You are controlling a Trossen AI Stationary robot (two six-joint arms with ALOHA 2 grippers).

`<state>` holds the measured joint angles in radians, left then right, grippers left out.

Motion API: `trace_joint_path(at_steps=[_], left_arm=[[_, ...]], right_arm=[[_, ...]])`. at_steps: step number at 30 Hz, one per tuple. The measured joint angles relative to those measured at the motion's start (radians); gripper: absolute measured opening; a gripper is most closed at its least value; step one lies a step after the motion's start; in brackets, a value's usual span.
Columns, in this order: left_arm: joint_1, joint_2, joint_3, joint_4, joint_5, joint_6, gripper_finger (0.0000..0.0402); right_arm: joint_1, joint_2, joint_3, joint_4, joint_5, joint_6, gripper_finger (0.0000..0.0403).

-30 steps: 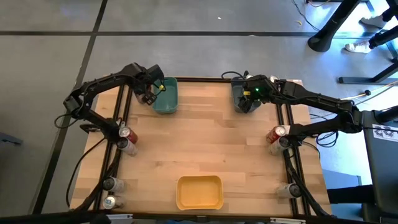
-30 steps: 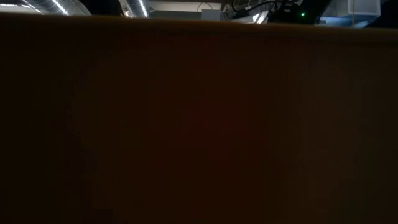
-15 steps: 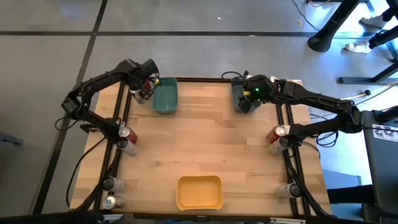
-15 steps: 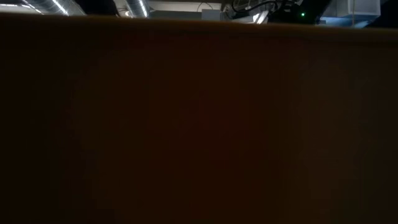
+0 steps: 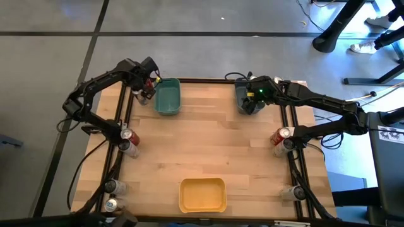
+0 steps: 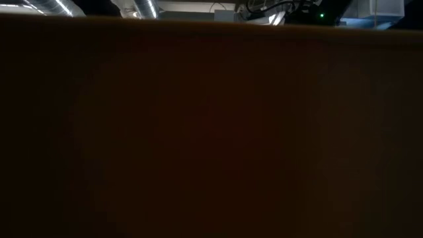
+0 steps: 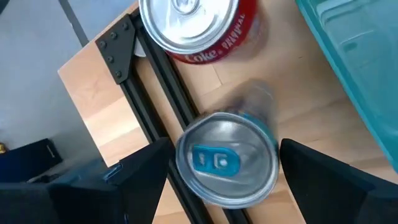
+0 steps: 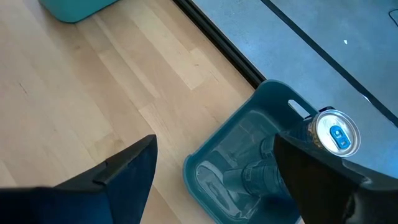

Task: Sort soda cans
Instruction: Put the top blue soda can into the blue bin

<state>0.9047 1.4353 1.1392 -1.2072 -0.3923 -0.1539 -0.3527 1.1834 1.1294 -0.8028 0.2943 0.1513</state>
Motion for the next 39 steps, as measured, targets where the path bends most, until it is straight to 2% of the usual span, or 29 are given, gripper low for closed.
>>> trace_joint_path(at_steps=[6,11,17,22,27,33,39], left_arm=[[0.003,0.0,-0.046,-0.003,0.083,0.008,0.0294],[-0.002,-0.001,-0.067,0.022,0.086,0.054,0.0292],[-0.019,-0.003,-0.065,0.041,0.12,0.104,0.0231],[-0.046,-0.029,-0.06,0.031,0.146,0.124,0.0227],[-0.091,-0.091,0.007,-0.036,0.137,0.109,0.0227],[-0.155,-0.157,0.141,-0.135,0.115,0.067,0.0227],[-0.242,-0.202,0.272,-0.141,0.109,0.029,0.0227]], right_arm=[[0.0,0.0,0.0,0.0,0.0,0.0,0.0321],[0.0,0.0,0.0,0.0,0.0,0.0,0.0321],[0.0,0.0,0.0,0.0,-0.031,0.014,0.0321],[0.0,0.0,0.0,-0.007,-0.048,0.105,0.0321],[0.0,0.0,0.0,-0.056,-0.103,0.11,0.0321],[0.0,0.0,0.0,-0.069,-0.106,0.132,0.0321],[0.0,0.009,0.0,-0.022,-0.106,0.077,0.0321]])
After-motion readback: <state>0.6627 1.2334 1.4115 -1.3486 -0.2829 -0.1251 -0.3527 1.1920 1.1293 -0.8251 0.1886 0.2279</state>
